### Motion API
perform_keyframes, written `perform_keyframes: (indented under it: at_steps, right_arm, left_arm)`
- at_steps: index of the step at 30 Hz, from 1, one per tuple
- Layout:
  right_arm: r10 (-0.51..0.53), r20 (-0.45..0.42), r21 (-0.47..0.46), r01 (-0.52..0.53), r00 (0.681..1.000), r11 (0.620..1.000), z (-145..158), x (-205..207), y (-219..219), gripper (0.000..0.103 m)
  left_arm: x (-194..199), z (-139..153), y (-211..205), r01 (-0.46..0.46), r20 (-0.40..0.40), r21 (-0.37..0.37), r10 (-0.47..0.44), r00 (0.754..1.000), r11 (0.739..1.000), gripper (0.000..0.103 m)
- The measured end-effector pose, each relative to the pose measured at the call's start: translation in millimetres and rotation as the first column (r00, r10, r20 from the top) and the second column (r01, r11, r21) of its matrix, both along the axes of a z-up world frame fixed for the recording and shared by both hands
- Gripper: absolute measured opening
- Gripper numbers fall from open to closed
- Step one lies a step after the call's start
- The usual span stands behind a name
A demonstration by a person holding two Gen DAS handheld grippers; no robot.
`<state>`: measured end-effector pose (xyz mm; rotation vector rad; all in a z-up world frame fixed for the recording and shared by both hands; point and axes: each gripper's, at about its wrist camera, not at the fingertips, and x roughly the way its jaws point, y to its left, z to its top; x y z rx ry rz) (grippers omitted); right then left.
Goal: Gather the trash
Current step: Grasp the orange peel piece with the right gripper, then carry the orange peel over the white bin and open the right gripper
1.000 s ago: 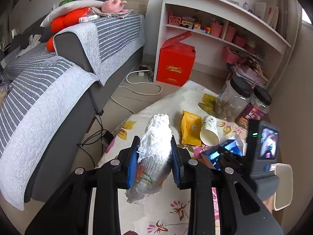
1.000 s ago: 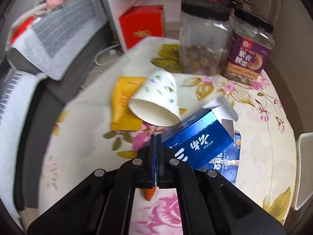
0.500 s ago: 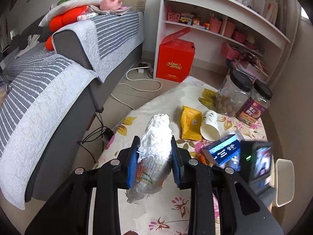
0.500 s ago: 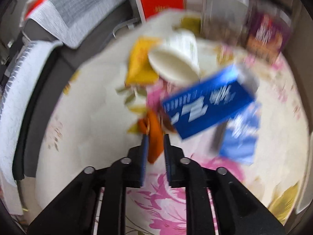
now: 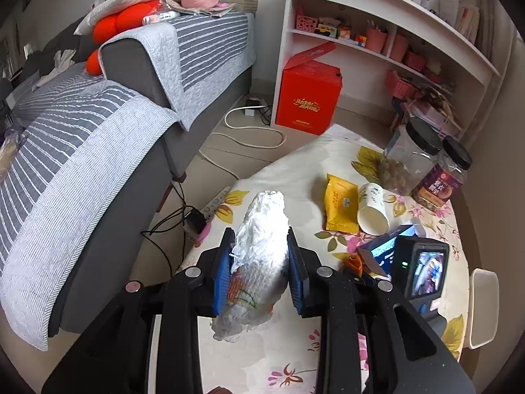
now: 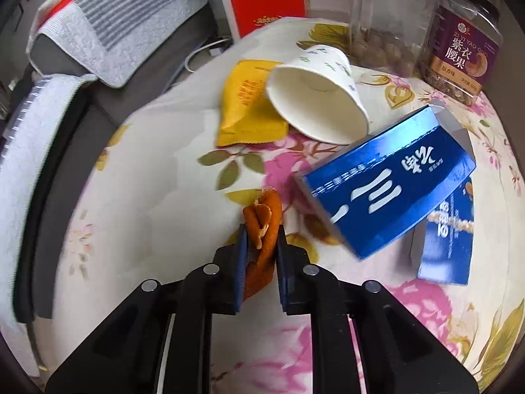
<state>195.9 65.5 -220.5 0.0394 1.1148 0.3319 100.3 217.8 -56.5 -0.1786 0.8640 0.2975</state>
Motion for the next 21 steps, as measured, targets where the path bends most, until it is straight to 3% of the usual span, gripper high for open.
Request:
perform_keyframes:
  at_steps: [6, 13, 21]
  right_arm:
    - [0.057, 0.098, 0.086, -0.066, 0.994, 0.994, 57, -17, 3, 0.015]
    - [0.029, 0.255, 0.137, -0.066, 0.966, 0.988, 129, -29, -20, 0.015]
    - [-0.022, 0.401, 0.077, -0.010, 0.916, 0.997, 159, -48, -60, 0.015]
  left_arm:
    - [-2, 1, -3, 0.001, 0.004, 0.009, -0.001, 1.000, 1.000, 0.030]
    - [-7, 10, -18, 0.013, 0.053, 0.026, -0.015, 0.999, 1.000, 0.030]
    - [-12, 25, -56, 0.033, 0.150, 0.094, -0.047, 0.988, 0.995, 0.030]
